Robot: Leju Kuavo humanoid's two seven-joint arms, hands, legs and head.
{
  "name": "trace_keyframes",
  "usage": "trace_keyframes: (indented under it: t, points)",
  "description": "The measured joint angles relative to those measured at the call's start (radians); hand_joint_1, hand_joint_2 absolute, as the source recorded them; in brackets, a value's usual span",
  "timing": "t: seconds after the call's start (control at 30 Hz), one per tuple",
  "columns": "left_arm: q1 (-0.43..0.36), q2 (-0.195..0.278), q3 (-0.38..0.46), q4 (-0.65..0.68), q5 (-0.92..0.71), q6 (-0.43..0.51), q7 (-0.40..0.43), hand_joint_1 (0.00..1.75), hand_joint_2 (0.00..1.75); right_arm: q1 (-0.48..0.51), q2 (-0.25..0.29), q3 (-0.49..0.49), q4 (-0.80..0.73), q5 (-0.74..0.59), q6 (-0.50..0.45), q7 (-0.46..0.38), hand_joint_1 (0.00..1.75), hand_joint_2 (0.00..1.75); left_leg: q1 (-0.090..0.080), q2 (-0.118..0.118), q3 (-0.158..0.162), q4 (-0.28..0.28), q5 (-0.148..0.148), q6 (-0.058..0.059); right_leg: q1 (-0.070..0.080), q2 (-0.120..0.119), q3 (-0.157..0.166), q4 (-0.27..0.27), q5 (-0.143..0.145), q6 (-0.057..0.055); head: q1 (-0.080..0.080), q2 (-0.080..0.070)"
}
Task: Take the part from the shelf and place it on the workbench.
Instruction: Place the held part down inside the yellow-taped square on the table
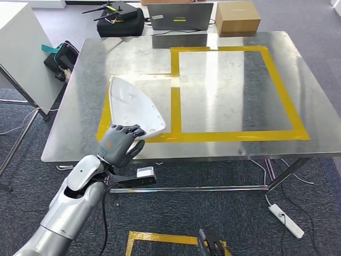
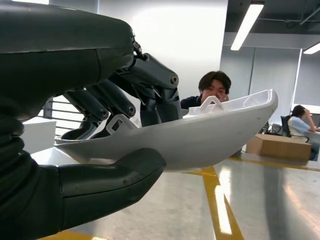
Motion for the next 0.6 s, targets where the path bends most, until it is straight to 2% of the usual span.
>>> trace_keyframes:
  t: [0.1,0.3,0.43,0.6]
  points:
    - [-0.008,-0.011,0.009,0.016,-0.025,0.002,0.007,1.75,1.75,-0.001,0.0,0.003,0.0,-0.001,0.0,0.002,0.0,0.0,0.0,0.0,0.002,-0.005,0.001,-0.002,0.001,0.0,0.0,0.0,-0.001,-0.005,0.0,0.0]
    - [-0.057,-0.04,0.008,0.067,-0.094,-0.013,0.057,1.75,1.75,-0.006,0.0,0.018,0.0,0.011,0.006,0.01,0.0,0.0,0.001,0.0,0.003,-0.008,0.003,-0.018,0.002,-0.001,0.0,0.0,-0.001,-0.011,0.0,0.0]
    - [-0.146,-0.076,0.006,0.16,-0.13,-0.035,0.116,1.75,1.75,-0.014,0.0,0.031,0.0,0.016,0.016,0.018,0.0,0.0,0.0,0.0,0.002,-0.008,0.004,-0.02,0.002,-0.003,0.001,-0.001,0.002,-0.013,0.001,0.0]
    - [-0.216,-0.106,0.006,0.232,-0.139,-0.041,0.131,1.75,1.75,-0.015,0.0,0.041,0.0,0.017,0.018,0.019,0.0,0.0,-0.001,0.0,0.002,-0.008,0.005,-0.019,0.0,-0.002,0.003,-0.004,0.006,-0.01,0.001,0.0]
